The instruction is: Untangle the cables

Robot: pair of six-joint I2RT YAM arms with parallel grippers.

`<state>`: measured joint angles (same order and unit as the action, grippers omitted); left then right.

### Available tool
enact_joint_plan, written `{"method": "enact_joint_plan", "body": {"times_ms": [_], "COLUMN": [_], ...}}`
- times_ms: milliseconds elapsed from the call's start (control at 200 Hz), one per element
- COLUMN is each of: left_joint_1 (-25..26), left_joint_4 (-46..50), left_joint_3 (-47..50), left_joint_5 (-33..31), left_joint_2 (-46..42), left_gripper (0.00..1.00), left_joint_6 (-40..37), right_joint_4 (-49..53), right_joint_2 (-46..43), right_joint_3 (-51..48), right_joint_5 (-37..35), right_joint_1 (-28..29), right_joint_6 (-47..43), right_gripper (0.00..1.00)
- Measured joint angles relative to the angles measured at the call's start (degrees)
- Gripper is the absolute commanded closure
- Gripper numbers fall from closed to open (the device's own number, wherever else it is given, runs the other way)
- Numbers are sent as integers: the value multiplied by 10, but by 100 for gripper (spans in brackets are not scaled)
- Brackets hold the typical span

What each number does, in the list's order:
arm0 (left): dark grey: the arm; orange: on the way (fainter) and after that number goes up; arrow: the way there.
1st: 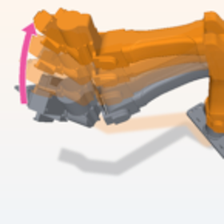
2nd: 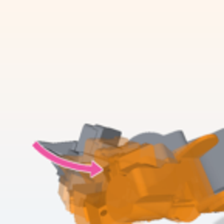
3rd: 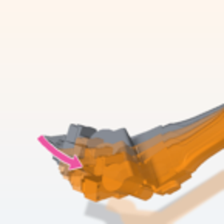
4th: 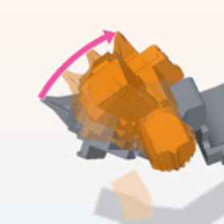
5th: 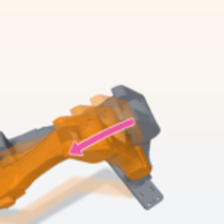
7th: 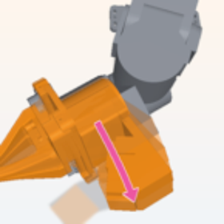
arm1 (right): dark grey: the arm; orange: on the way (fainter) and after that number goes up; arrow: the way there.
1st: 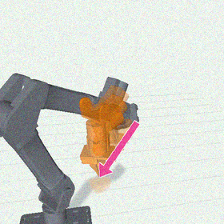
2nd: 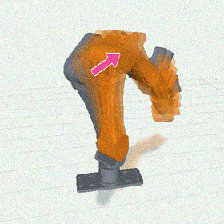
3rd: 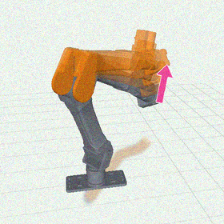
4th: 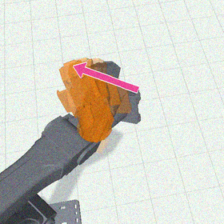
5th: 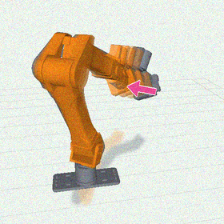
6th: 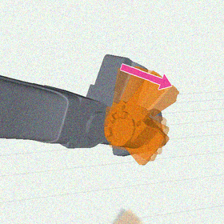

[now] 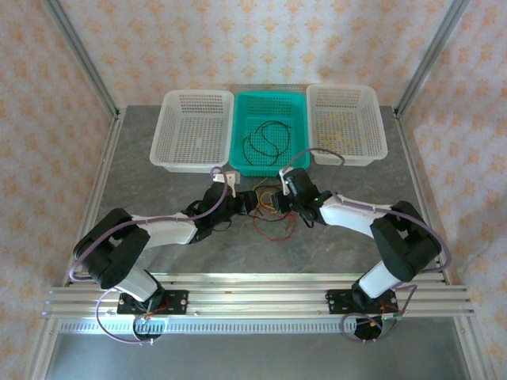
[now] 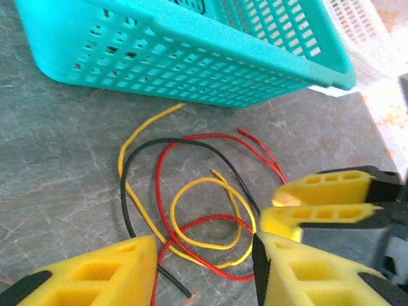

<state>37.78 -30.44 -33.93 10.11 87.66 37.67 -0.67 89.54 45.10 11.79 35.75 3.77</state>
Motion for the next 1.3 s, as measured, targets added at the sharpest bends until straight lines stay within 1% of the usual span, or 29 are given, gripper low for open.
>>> {"method": "enact_joint_plan", "body": {"times_ms": [180, 461, 746, 841, 1026, 1297], "left_joint_1": [1, 1, 1, 1, 1, 1], "left_joint_4": [-16, -25, -24, -19, -6, -2], "left_joint_3": [24, 29, 29, 24, 2, -19], "left_joint_5": [13, 15, 11, 6, -3, -2], "left_joint_2": [0, 1, 5, 13, 31, 61], "left_gripper": [55, 55, 55, 55, 55, 55], "left_joint_6": [0, 3, 3, 2, 2, 2], "right_joint_4": [-1, -3, -5, -7, -6, 7], "right_joint_2": [37, 78, 88, 88, 67, -9], "right_joint_3": [19, 40, 44, 44, 36, 19], "right_joint_5": [0, -9, -11, -11, -10, -2], "right_joint_1": [0, 0, 0, 0, 0, 0], "right_joint_6": [0, 0, 1, 1, 0, -1], "right_gripper": [70, 72, 91, 94, 99, 100]}}
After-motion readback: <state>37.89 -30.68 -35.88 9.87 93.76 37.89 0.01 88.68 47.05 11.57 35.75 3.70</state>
